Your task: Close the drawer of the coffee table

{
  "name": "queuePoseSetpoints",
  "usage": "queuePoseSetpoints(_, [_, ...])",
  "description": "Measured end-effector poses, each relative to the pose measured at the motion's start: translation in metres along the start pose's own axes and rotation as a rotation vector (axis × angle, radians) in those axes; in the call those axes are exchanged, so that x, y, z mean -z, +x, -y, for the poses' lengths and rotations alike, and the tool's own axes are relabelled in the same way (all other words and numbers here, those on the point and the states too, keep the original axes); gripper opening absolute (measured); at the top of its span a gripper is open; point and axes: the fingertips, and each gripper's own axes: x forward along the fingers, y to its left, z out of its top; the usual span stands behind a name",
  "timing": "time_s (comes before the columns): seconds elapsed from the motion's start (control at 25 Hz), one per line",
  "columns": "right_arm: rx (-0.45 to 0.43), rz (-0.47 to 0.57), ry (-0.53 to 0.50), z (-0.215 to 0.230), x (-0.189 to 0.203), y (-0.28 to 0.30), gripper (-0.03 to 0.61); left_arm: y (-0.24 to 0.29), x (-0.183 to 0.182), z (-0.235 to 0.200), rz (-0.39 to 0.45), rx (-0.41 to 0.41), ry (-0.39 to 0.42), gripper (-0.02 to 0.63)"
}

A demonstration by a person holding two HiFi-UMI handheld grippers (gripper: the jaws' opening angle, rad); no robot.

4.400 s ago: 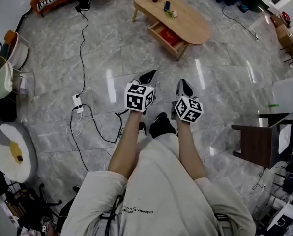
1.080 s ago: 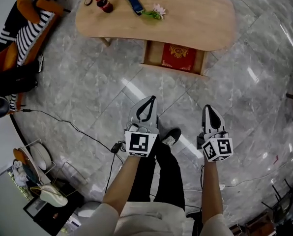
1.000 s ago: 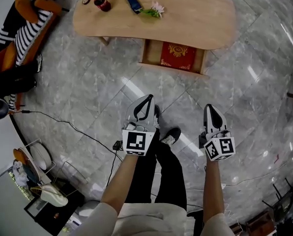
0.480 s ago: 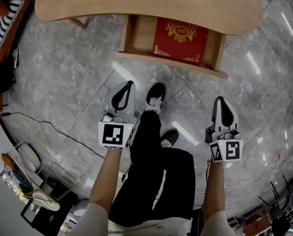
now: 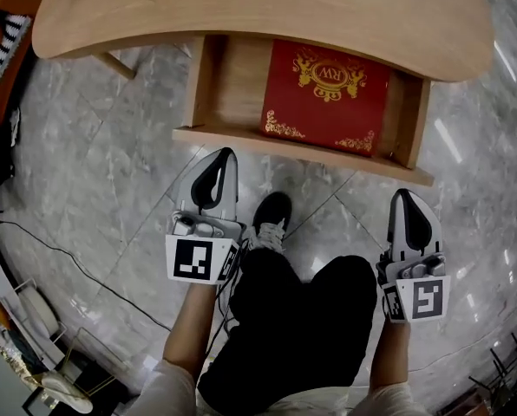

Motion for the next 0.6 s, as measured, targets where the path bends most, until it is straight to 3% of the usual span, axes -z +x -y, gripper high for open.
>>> queuePoseSetpoints(0.2, [-0.025,0.099,0.039,-0.005,-0.01,0.011,0.017,0.014,-0.001,-0.012,0.072,0.013,-0.029,0.009])
queuePoseSetpoints(0.36, [0.022,0.156,0.048,-0.007,-0.006,0.019,0.017,0.012,-0.007,-0.01,0.101,0.019,-0.025,0.009])
queuePoseSetpoints(0.6, [0.077,0.198,0.07,-0.007,-0.009,0.025,0.015,0.011,-0.012,-0.01,0.075,-0.004,-0.038,0.009])
